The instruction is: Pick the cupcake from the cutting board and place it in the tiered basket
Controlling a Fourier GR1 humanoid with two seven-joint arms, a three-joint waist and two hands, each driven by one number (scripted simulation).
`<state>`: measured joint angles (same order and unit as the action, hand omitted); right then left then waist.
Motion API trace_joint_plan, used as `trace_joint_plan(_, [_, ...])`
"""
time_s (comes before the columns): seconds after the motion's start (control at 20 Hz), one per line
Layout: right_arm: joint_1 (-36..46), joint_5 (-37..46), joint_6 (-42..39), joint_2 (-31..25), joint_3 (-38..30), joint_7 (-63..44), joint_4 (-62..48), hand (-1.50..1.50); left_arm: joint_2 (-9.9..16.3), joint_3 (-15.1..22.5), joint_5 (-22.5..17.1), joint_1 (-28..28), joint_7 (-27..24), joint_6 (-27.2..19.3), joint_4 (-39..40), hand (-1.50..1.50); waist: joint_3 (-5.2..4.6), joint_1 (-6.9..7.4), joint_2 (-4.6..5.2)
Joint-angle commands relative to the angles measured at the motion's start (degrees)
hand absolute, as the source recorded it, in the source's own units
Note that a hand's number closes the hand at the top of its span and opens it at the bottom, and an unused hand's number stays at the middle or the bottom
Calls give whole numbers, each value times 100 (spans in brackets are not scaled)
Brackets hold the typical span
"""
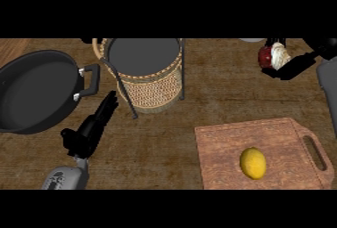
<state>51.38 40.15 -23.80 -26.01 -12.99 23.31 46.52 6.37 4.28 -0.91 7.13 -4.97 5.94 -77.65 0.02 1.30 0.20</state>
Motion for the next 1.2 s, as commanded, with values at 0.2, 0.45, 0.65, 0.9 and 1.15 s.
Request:
trace_joint_plan(0.2, [1236,-560,-667,599,-129,-1378,428,150,64,-50,-16,-60,161,76,-171,0,-5,-85,-34])
trace_joint_plan(0.45, [2417,-756,-614,1192,-252,-2760,247,150,-63,48,62,-176,206,-38,-283,0,-8,-14,-40])
trace_joint_plan(0.65, [2831,-626,-144,1537,-135,-2862,-346,150,-38,3,60,-97,-24,73,-100,0,-7,44,7])
trace_joint_plan(0.9, [3394,-637,247,1915,-154,-3101,-976,150,-38,-127,96,220,-72,48,323,0,-9,50,38])
trace_joint_plan(1.15, [3654,-529,328,2399,93,-3191,-1363,150,-42,-155,-57,178,175,125,-25,0,-8,45,21])
